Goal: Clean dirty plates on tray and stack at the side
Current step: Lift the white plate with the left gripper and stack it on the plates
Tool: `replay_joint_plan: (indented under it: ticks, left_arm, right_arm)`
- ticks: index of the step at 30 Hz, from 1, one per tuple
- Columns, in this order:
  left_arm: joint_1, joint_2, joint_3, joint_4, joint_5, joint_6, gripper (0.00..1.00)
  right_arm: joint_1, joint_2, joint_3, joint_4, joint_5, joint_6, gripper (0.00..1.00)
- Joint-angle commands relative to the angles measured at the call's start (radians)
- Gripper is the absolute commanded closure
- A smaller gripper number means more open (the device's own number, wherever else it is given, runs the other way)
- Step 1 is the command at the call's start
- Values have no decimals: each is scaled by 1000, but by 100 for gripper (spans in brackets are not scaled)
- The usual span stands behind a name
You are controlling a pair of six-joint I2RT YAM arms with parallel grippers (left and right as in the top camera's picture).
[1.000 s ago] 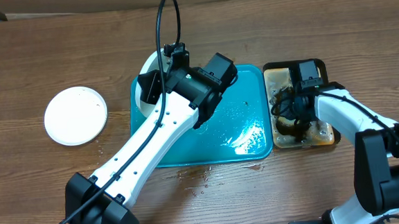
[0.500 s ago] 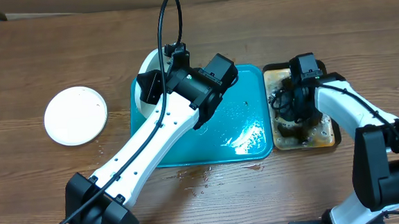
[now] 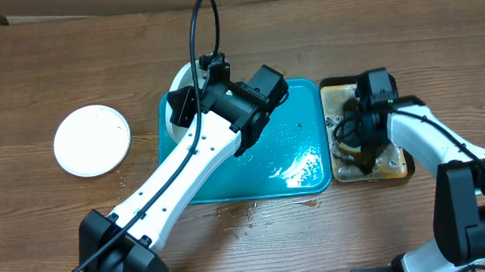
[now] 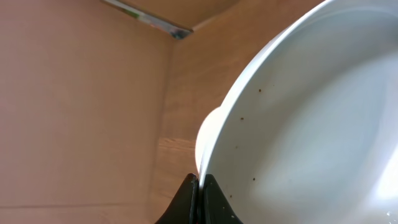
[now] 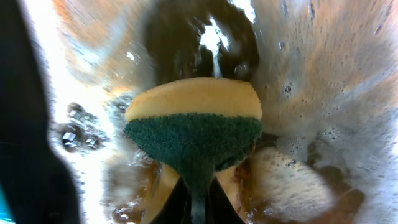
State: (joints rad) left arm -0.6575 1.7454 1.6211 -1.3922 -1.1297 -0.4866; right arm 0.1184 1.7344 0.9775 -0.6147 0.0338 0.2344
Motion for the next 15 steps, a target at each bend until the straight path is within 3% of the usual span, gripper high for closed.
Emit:
replay_joint_plan:
  ticks: [1, 11, 15]
  left_arm:
    - [48, -29, 7, -5, 79, -34, 96]
    - [307, -49, 7, -49, 376, -68, 96]
    - [436, -79, 7, -20, 539, -6, 95]
  right_arm:
    - [-5, -5, -53, 39, 13, -6, 96]
    - [-5, -28, -37, 73, 13, -7, 96]
    - [-5, -79, 21, 37, 14, -64, 96]
